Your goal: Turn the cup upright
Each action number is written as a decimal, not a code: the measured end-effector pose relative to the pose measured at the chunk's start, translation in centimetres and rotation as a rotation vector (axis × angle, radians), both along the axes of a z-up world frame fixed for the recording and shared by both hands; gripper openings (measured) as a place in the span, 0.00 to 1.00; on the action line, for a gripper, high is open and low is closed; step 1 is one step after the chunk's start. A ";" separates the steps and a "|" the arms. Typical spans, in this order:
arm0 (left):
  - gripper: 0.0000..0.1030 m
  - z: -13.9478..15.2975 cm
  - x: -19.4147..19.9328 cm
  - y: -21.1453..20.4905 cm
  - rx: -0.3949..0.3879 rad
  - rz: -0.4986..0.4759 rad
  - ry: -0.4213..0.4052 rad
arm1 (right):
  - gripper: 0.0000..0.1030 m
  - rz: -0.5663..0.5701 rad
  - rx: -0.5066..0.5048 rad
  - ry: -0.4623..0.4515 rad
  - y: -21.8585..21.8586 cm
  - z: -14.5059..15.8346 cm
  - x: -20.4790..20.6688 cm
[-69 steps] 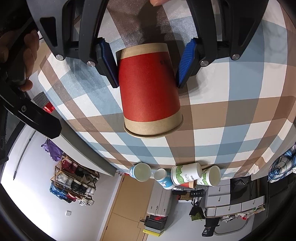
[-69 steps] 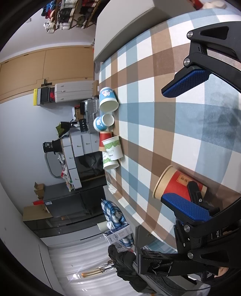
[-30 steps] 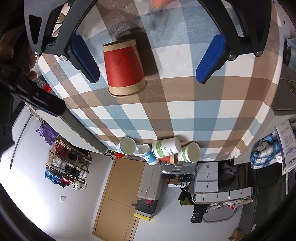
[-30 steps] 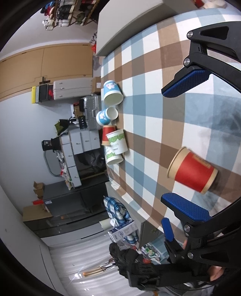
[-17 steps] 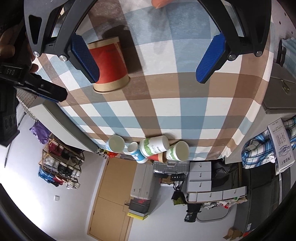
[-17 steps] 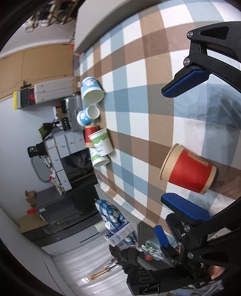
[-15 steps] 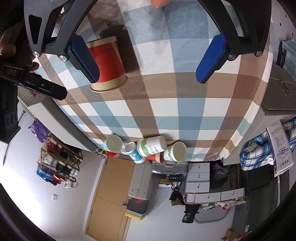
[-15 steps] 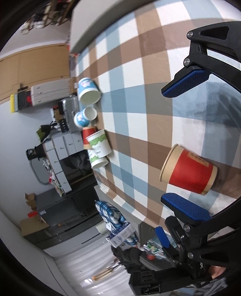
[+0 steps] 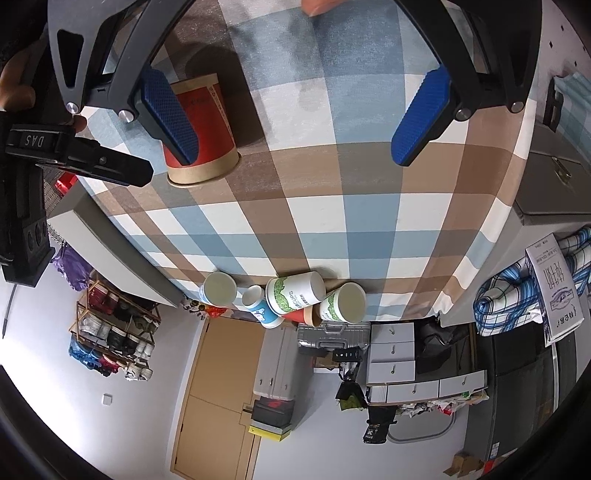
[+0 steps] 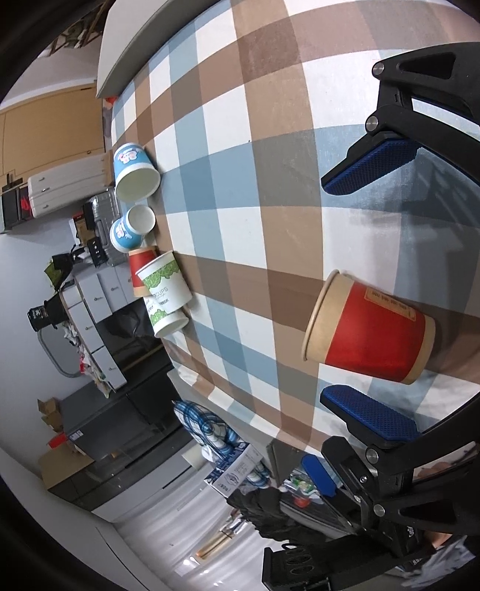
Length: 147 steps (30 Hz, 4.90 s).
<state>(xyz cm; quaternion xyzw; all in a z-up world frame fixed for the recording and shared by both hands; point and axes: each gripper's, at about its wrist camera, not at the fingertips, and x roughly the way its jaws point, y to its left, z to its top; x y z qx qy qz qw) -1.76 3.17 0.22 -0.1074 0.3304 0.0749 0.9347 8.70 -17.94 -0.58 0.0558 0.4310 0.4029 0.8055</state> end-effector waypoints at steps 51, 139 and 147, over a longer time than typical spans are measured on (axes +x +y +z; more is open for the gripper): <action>0.98 -0.8 0.3 1.4 -0.011 0.029 0.022 | 0.58 0.056 0.020 0.008 2.0 -0.6 -0.3; 0.98 0.3 0.1 -2.5 0.073 -0.087 -0.014 | 1.00 0.016 0.013 -0.478 -3.4 4.2 -4.8; 0.98 0.5 -0.3 -2.6 0.067 -0.083 -0.030 | 1.00 0.016 0.022 -0.480 -3.6 4.2 -4.9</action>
